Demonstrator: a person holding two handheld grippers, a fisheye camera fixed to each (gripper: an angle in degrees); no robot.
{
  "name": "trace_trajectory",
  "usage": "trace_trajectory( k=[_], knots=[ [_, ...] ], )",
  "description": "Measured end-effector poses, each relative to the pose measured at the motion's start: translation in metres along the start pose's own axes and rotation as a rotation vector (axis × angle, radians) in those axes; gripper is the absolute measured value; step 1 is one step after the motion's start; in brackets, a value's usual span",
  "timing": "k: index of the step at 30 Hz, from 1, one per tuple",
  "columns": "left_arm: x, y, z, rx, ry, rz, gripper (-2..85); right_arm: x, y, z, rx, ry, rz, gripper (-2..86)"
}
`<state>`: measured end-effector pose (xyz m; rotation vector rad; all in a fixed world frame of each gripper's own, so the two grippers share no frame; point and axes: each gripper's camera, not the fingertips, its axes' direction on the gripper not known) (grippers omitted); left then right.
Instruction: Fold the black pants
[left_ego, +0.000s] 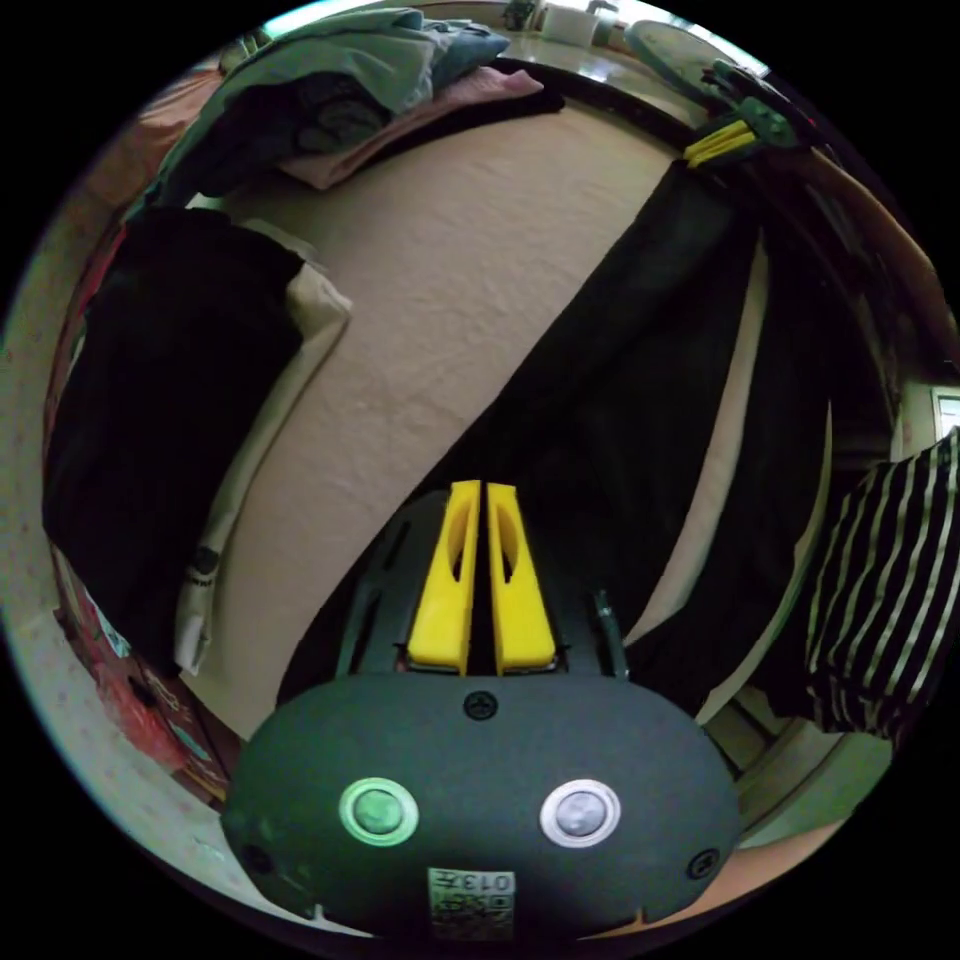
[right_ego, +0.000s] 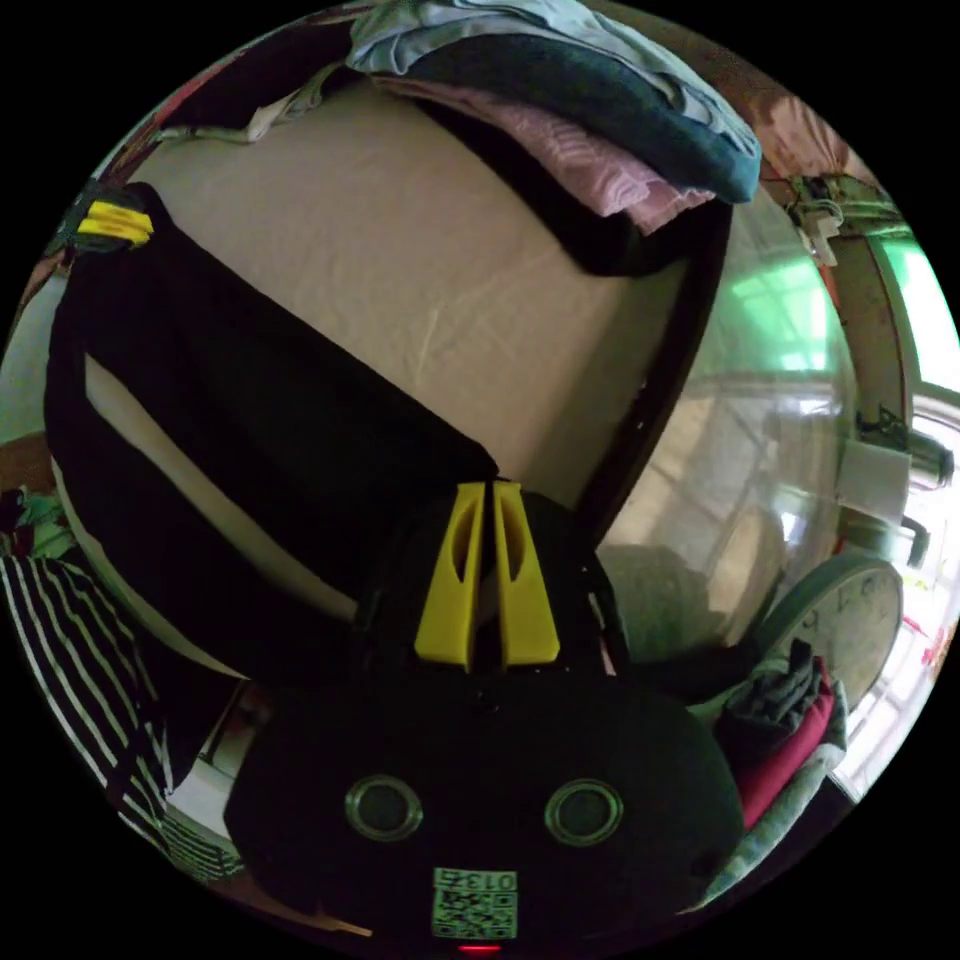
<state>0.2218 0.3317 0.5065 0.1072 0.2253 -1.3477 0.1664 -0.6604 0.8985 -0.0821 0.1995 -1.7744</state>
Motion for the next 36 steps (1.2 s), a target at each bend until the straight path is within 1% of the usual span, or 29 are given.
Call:
trace_trajectory(
  k=[2,4,7,9,10,13,16,18,19,21,22,23,24,26,29,32,36],
  knots=[
    [-0.002,-0.004,-0.003,-0.015,0.02,-0.01,1.0,0.0,0.002,-0.004,0.036,0.071,-0.012,2.4],
    [0.0,-0.006,-0.012,0.005,-0.013,0.002,0.7,0.003,0.003,-0.01,0.068,0.119,0.017,2.0],
    [-0.003,-0.007,-0.034,0.084,-0.067,-0.022,0.5,0.013,0.0,-0.018,0.08,0.178,0.078,1.8],
    [-0.015,-0.009,-0.047,0.15,-0.074,-0.075,0.8,0.016,-0.005,-0.016,0.058,0.233,0.08,1.9],
    [-0.017,-0.011,-0.048,0.156,-0.067,-0.086,0.9,0.017,-0.011,-0.014,0.041,0.271,0.081,2.0],
    [-0.022,-0.023,-0.037,0.114,-0.097,-0.103,2.2,0.022,-0.023,0.001,-0.035,0.288,0.102,2.6],
    [-0.027,-0.025,-0.022,0.09,-0.086,-0.178,5.7,0.026,-0.027,0.019,-0.087,0.278,0.124,4.6],
    [-0.03,-0.01,-0.022,0.145,-0.047,-0.243,7.8,0.025,-0.023,0.02,-0.084,0.266,0.144,6.9],
    [-0.031,-0.004,-0.025,0.169,-0.048,-0.257,8.1,0.024,-0.014,0.013,-0.029,0.28,0.17,8.1],
    [-0.025,0.029,-0.038,0.276,-0.081,-0.298,8.7,0.016,0.005,0.001,0.043,0.311,0.178,8.5],
    [-0.022,0.038,-0.041,0.302,-0.079,-0.297,8.8,0.008,0.022,-0.008,0.109,0.29,0.152,8.3],
    [-0.013,0.055,-0.043,0.341,-0.041,-0.259,8.9,-0.003,0.041,-0.014,0.179,0.21,0.103,7.9],
    [-0.001,0.07,-0.04,0.342,0.019,-0.185,8.9,-0.01,0.051,-0.016,0.214,0.15,0.062,7.7],
    [0.021,0.092,-0.029,0.278,0.068,-0.107,8.9,-0.037,0.089,-0.012,0.317,-0.073,-0.078,7.5],
    [0.056,0.134,-0.005,0.199,0.102,-0.055,8.6,-0.078,0.121,0.015,0.307,-0.204,-0.165,8.0],
    [0.081,0.173,0.022,0.14,0.05,-0.095,8.0,-0.116,0.141,0.046,0.227,-0.176,-0.195,8.5],
    [0.091,0.204,0.057,0.13,0.005,-0.134,7.3,-0.137,0.158,0.065,0.231,-0.104,-0.189,8.5]
  ],
)
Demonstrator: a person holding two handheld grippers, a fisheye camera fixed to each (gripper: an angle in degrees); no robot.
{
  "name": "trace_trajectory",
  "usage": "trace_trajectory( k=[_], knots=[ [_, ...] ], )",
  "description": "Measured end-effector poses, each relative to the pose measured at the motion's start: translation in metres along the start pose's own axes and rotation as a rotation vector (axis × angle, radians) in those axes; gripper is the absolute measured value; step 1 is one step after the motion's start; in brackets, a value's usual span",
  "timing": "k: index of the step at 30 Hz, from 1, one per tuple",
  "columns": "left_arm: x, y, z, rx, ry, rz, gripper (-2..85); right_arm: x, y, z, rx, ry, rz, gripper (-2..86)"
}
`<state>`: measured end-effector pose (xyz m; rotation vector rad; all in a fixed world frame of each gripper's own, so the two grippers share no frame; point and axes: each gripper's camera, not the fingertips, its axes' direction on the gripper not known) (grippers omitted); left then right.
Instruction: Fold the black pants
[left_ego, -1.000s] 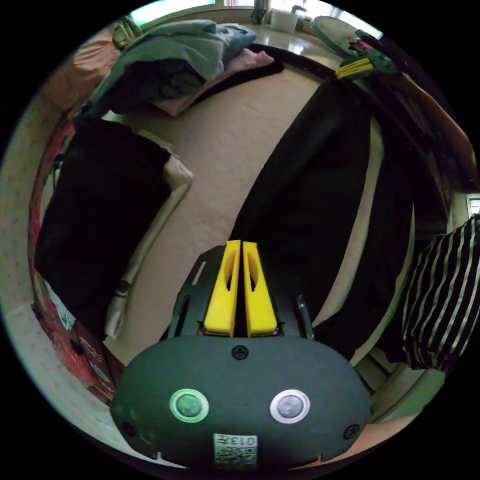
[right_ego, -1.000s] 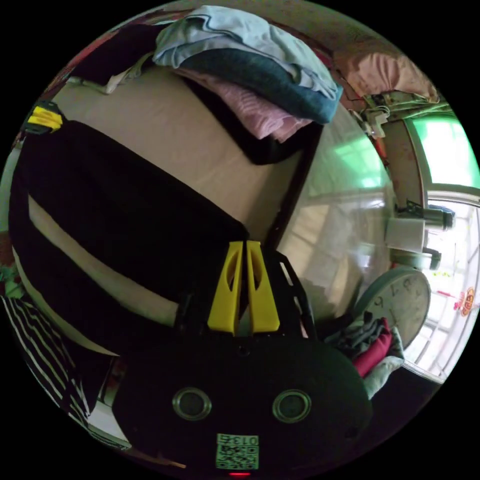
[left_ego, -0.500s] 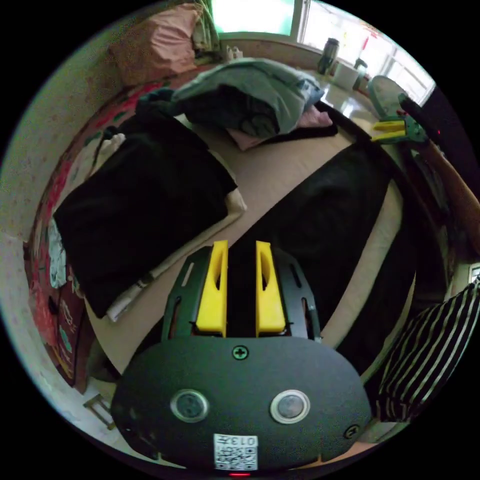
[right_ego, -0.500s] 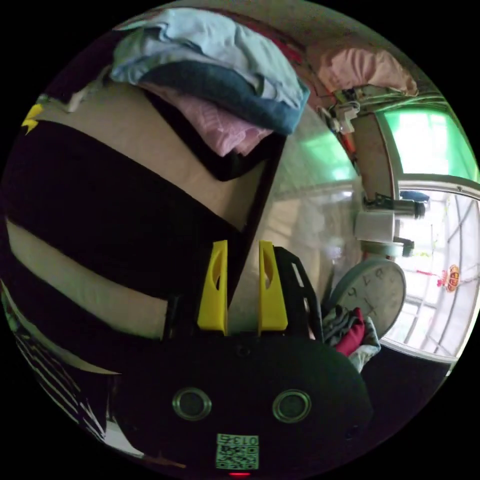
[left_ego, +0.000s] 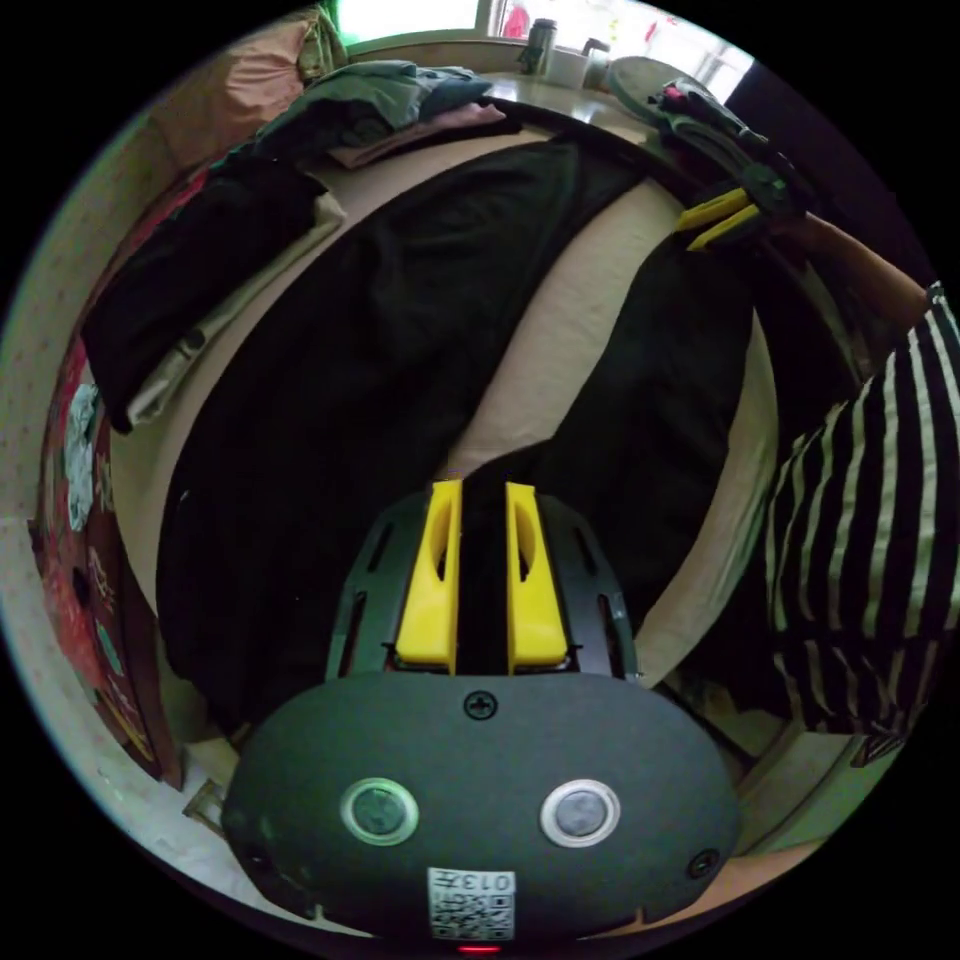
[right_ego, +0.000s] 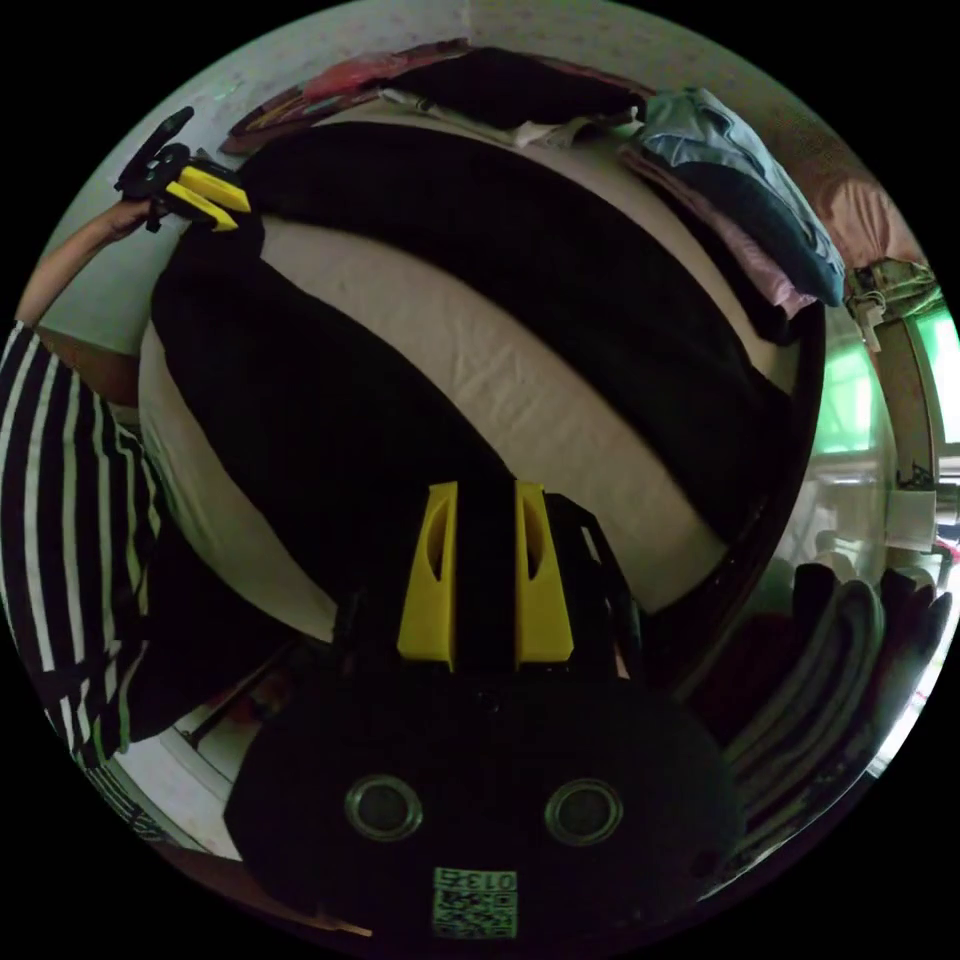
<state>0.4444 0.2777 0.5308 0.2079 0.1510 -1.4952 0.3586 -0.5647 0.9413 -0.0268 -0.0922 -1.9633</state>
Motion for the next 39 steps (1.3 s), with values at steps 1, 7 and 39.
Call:
trace_trajectory(
  k=[1,7,39],
  knots=[
    [0.001,0.002,0.006,-0.013,-0.004,0.009,7.3,-0.004,0.004,0.007,-0.031,0.005,-0.01,8.3],
    [-0.001,0.022,0.053,-0.084,-0.014,0.063,3.0,-0.016,0.025,0.023,-0.085,0.003,0.029,3.6],
    [-0.061,0.561,0.225,0.468,0.376,-1.427,14.3,-0.111,0.3,0.061,0.278,-0.35,0.938,8.6]
  ],
)
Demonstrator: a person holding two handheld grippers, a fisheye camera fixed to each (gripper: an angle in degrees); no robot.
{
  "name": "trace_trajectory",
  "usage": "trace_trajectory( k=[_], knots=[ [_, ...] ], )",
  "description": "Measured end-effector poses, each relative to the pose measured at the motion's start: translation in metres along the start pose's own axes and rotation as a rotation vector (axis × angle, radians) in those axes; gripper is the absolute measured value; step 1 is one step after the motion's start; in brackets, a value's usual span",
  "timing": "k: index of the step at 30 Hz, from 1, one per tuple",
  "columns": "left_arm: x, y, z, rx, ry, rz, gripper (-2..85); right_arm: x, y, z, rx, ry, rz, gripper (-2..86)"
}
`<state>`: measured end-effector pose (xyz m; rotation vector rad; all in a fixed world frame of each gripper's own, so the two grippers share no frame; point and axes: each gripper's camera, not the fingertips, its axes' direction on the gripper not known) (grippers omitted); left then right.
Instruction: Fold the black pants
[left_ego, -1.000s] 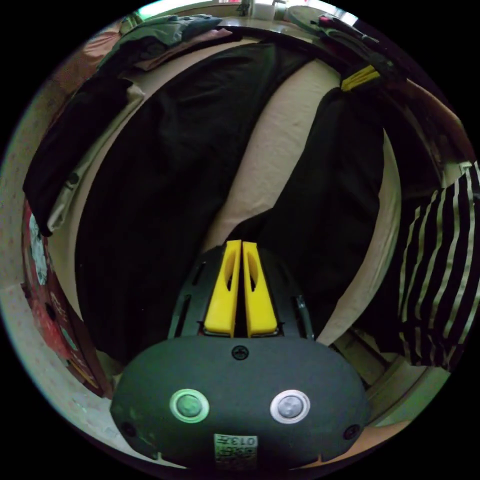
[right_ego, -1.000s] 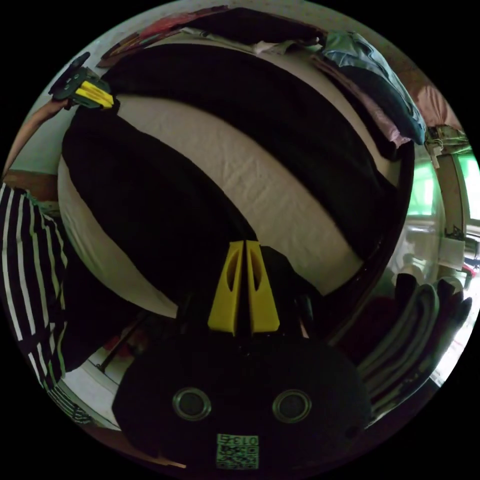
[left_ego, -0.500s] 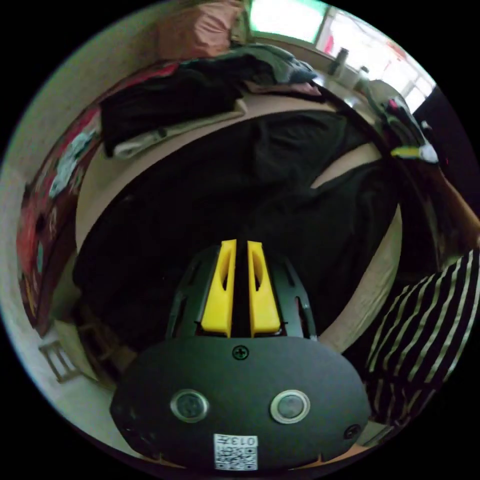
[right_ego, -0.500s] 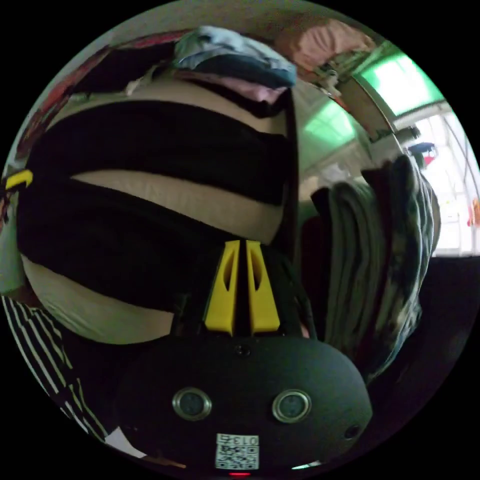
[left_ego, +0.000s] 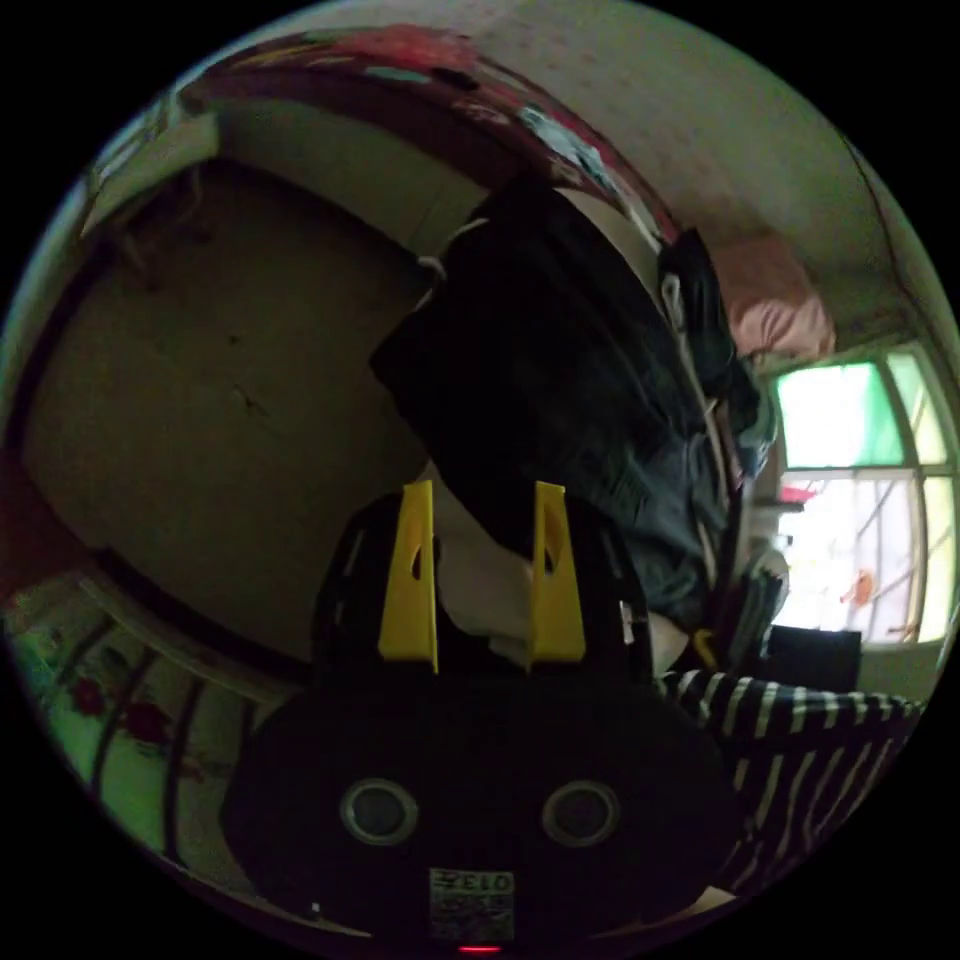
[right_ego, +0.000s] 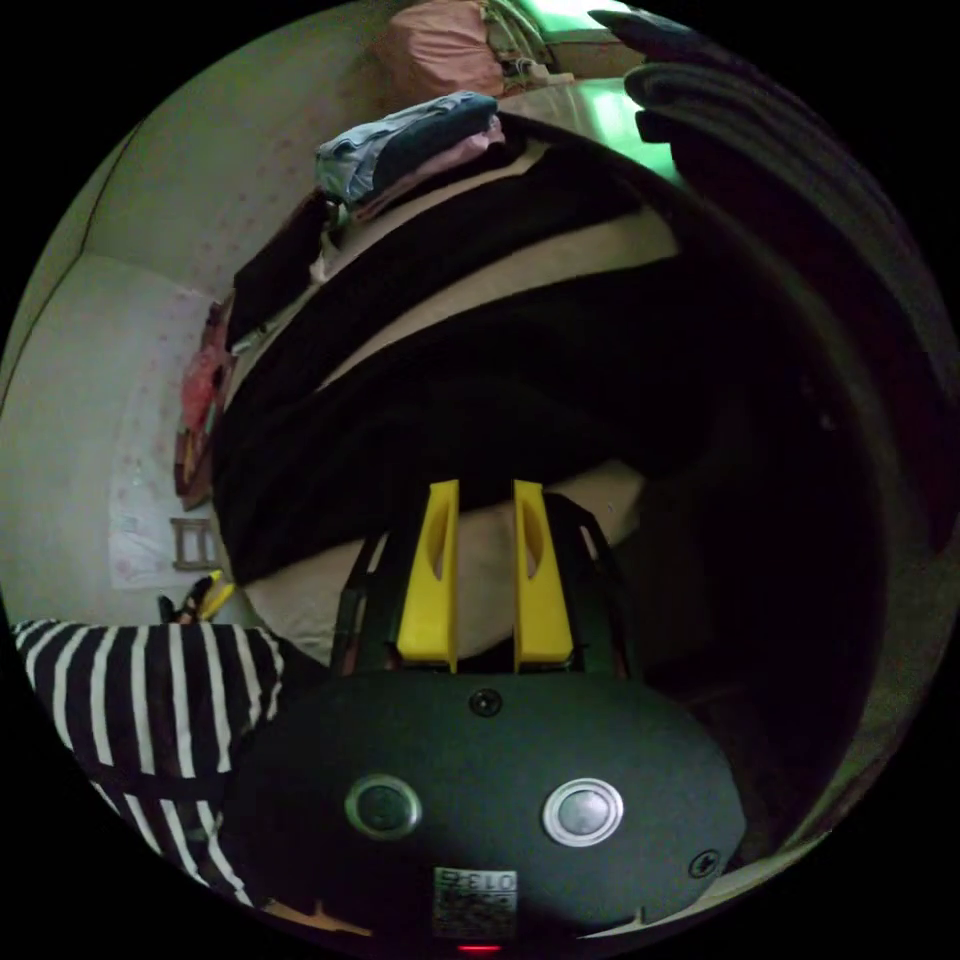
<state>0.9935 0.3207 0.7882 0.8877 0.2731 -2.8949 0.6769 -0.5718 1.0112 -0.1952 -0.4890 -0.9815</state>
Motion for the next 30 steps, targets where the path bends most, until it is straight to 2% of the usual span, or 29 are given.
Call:
trace_trajectory(
  k=[5,8,14,16,18,23,30],
  knots=[
    [-0.062,-0.001,0.018,-0.002,0.224,-0.118,16.8,0.014,0.017,0.006,0.006,-0.126,0.095,9.7],
    [-0.093,-0.003,0.028,0.002,0.298,-0.177,18.8,0.014,0.023,0.009,-0.006,-0.095,0.095,9.8],
    [-0.145,-0.005,0.057,-0.04,0.429,-0.29,20.6,0.018,0.027,0.016,0.01,-0.157,0.181,9.4],
    [-0.151,-0.008,0.066,-0.036,0.519,-0.302,18.2,0.017,0.026,0.018,0.02,-0.171,0.203,8.8],
    [-0.154,-0.016,0.07,-0.009,0.611,-0.28,10.2,0.018,0.024,0.019,0.037,-0.186,0.239,7.7],
    [-0.152,-0.032,0.048,-0.005,0.513,-0.205,4.1,0.01,0.023,0.013,0.112,-0.204,0.316,2.1],
    [-0.112,-0.051,-0.003,0.007,0.342,0.047,1.6,-0.027,0.018,-0.008,0.148,-0.095,0.216,0.6]
  ],
)
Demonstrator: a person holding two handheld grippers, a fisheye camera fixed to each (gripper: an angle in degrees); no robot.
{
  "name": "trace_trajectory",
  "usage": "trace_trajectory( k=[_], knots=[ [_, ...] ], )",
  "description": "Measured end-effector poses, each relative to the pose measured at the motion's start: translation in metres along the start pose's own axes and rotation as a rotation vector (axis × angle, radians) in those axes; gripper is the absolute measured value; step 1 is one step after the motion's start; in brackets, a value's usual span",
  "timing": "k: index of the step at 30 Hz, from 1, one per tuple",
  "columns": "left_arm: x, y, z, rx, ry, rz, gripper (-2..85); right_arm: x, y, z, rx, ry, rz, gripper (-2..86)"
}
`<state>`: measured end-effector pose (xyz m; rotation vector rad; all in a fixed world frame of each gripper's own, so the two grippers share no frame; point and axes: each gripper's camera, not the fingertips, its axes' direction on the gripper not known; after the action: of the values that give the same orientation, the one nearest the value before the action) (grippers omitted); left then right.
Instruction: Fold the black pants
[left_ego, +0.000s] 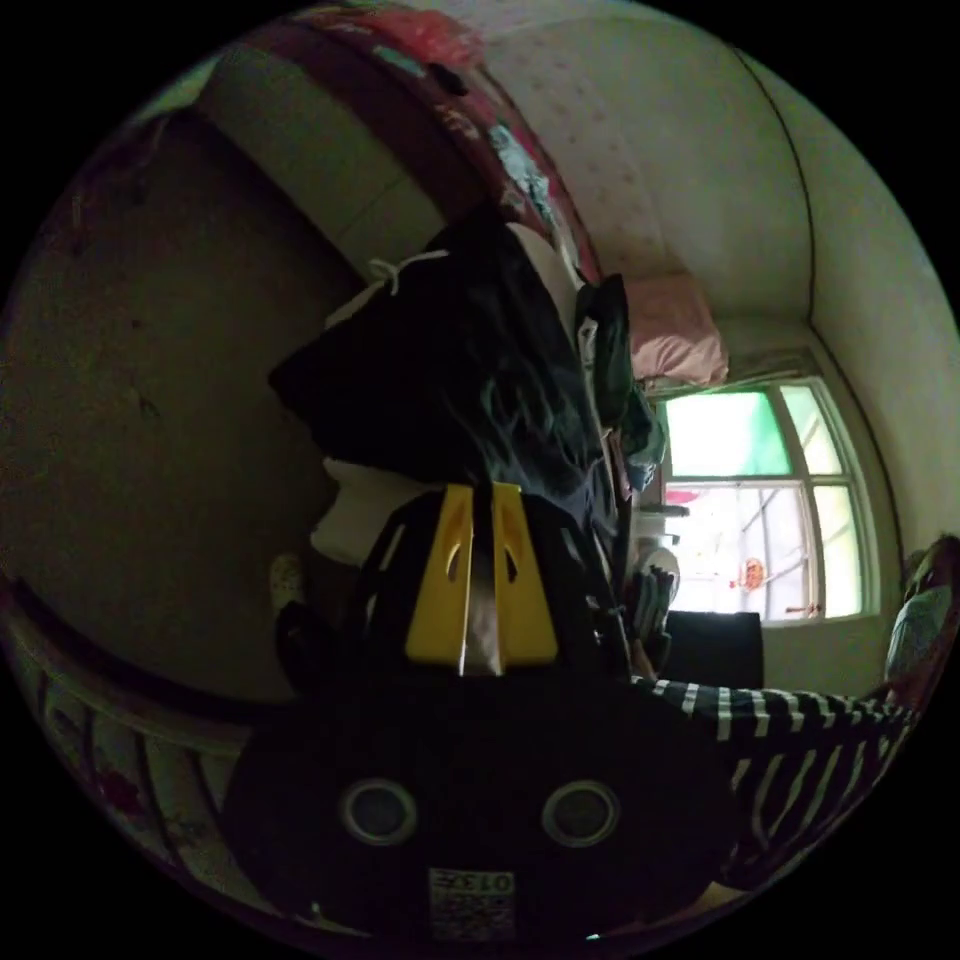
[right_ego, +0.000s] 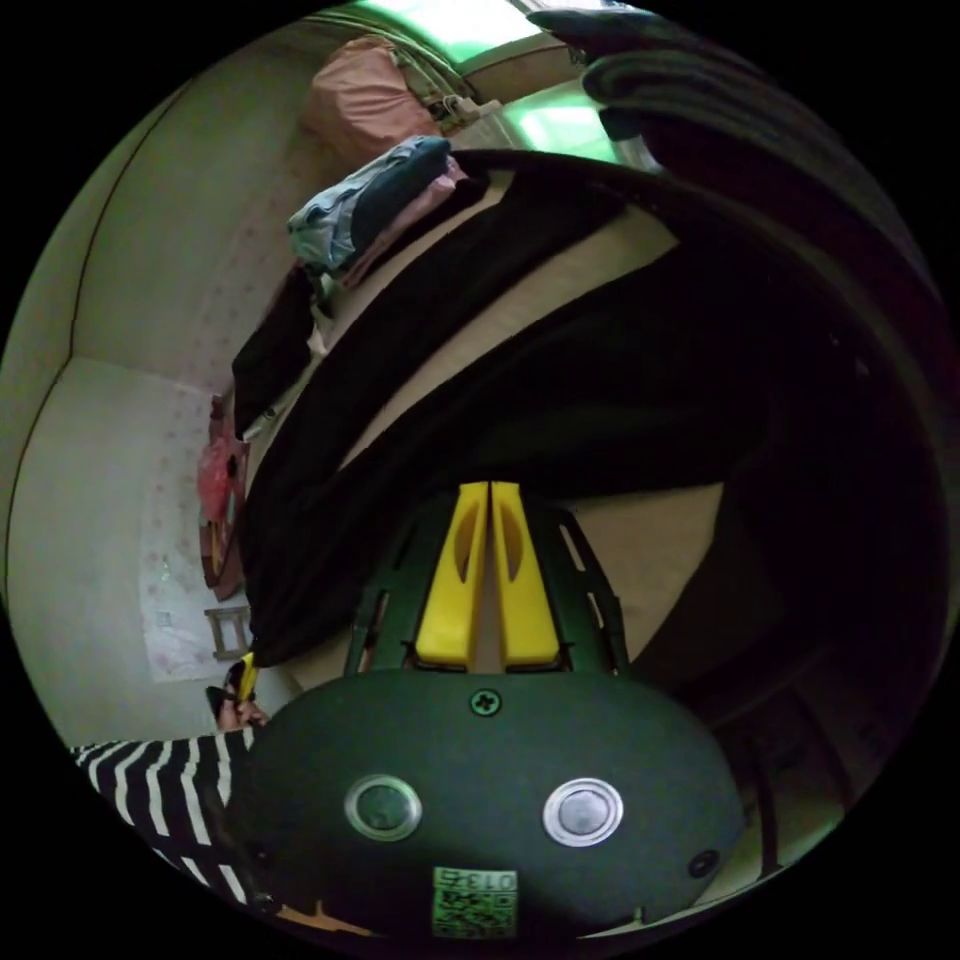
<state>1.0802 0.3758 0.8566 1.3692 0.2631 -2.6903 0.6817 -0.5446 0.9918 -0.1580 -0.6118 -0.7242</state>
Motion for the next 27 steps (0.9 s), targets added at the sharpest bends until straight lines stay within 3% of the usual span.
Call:
trace_trajectory(
  k=[10,16,21,27],
  knots=[
    [0.122,-0.035,-0.022,0.013,-0.178,0.445,0.2,-0.093,-0.001,-0.048,0.172,0.216,-0.248,0.5],
    [0.208,-0.076,0.002,-0.087,-0.308,0.62,0.2,-0.161,-0.041,-0.067,0.261,0.333,-0.42,0.5],
    [0.272,-0.142,0.051,-0.223,-0.4,0.678,0.5,-0.218,-0.113,-0.049,0.212,0.417,-0.558,0.6],
    [0.312,-0.232,0.129,-0.363,-0.504,0.592,3.2,-0.273,-0.229,0.027,-0.02,0.458,-0.634,1.8]
  ],
)
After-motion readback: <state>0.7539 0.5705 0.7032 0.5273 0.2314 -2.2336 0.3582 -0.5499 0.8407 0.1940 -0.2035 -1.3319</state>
